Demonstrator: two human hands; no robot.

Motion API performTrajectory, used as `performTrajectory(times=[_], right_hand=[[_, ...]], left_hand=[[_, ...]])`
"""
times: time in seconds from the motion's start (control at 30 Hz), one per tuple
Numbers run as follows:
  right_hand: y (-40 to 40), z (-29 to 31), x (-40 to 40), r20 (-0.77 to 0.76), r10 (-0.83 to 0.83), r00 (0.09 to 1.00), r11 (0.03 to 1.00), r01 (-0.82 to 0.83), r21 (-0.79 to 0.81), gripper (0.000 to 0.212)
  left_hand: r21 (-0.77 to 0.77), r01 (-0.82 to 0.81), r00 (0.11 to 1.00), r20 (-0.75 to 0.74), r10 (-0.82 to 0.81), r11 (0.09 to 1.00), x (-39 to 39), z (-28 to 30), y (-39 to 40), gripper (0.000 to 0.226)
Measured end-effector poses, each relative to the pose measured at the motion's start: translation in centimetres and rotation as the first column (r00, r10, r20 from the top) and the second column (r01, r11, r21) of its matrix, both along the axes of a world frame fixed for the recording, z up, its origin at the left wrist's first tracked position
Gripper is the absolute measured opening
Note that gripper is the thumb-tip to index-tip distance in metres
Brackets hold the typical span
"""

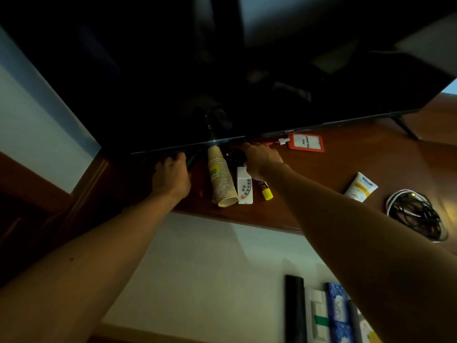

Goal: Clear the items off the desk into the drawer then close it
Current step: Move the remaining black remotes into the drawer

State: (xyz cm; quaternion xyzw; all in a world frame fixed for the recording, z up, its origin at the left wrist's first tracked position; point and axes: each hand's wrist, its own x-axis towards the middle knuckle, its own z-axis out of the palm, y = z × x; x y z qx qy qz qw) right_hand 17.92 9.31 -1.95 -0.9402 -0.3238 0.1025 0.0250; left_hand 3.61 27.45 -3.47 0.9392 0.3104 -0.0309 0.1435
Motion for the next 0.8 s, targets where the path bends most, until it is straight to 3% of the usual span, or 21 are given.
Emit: performTrajectory(times=[0.1,0.33,0.57,0.8], right_hand=[[0.2,0.1,0.2,0.059,0.043,0.997,0.999,-0.043,0.000,0.062],[0.7,0.3,-0.2,0.022,0.018,1.000,0.997,-0.020,0.074,0.059],[-1.3,1.2,-1.9,0.199,0.016,0.980,0.998,-0.029,0.059,0.064],[-6.2,1.9,-5.3,0.180,-0.140,0.974,0.958,0.086,0.275,0.058]], left_hand=[[-0.001,0.010,1.000,0.026,-0.010,1.000,0.1,-0.3,0.5,0.046],[0.027,0.061,0.994,0.092,-0.064,0.998,-0.5,-0.9,0.6,0.039],[0.050,0.042,0.989,0.141,-0.049,0.998,-2.1,-0.3,-0.1,0.040],[0.003,-0.054,0.978,0.202,0.053,0.999,-5.8,0.0,-4.3,0.046]])
